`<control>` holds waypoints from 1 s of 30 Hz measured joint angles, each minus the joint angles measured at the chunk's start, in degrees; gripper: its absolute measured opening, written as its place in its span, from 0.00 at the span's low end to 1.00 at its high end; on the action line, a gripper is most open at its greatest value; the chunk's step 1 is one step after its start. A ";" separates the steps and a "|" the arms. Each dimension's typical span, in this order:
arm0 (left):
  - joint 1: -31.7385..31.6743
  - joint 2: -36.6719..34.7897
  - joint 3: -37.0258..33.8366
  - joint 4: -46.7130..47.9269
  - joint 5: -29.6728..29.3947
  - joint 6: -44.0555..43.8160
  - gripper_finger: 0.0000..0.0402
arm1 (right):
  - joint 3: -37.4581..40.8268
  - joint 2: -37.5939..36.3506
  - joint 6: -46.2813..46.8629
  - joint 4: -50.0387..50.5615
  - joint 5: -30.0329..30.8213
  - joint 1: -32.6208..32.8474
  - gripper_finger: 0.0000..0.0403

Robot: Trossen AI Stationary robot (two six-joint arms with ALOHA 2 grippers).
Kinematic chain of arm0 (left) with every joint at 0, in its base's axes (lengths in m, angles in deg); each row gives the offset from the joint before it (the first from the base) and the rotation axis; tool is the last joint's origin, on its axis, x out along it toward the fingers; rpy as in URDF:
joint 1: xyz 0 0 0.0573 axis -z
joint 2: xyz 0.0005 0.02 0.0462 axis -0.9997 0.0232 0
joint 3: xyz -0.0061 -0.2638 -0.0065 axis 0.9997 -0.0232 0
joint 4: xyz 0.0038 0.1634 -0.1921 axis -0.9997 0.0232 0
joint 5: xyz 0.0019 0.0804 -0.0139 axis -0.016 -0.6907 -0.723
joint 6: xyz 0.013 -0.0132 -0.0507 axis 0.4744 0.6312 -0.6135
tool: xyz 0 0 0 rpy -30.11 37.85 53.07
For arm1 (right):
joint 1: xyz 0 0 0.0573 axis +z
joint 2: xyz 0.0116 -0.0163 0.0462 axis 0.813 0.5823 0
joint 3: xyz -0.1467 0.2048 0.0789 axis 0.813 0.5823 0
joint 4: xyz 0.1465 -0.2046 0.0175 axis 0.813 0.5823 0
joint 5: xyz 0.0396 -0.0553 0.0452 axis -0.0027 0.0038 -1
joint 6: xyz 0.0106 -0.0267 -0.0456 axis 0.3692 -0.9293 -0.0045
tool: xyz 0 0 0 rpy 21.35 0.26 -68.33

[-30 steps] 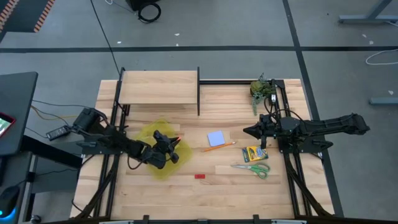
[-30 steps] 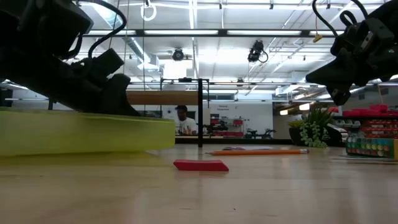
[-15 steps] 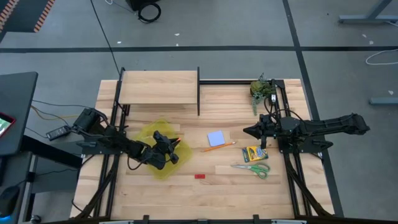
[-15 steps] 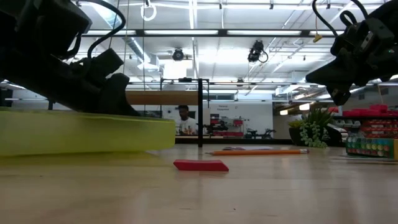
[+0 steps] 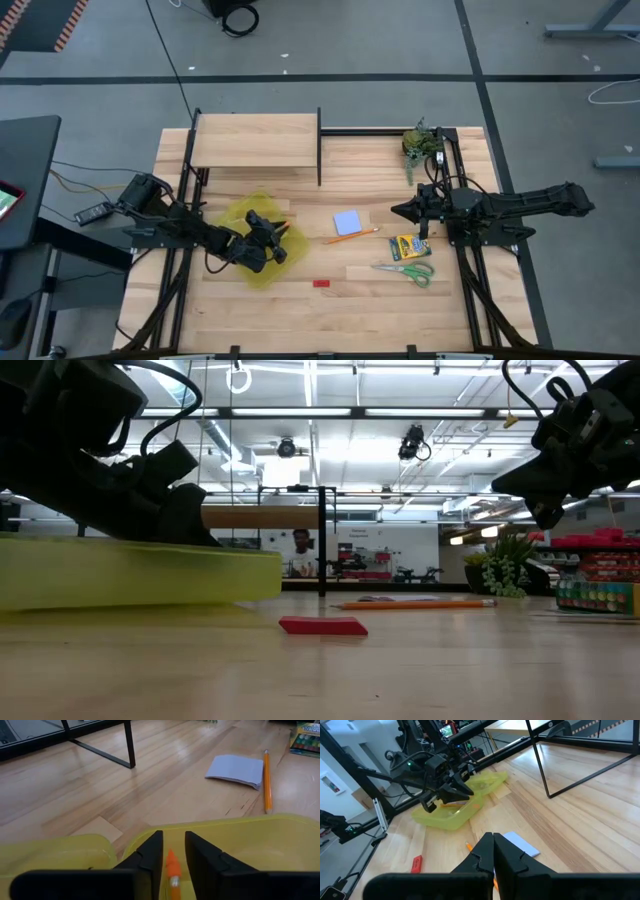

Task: Pack school essentials
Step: Put the bottom orange pencil into the yellow supply box, then put the orange pencil into the yellow supply box

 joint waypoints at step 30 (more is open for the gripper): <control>-7.78 0.15 9.39 -5.18 18.50 20.67 0.17 | 0.00 -0.02 0.00 0.00 0.00 0.02 0.02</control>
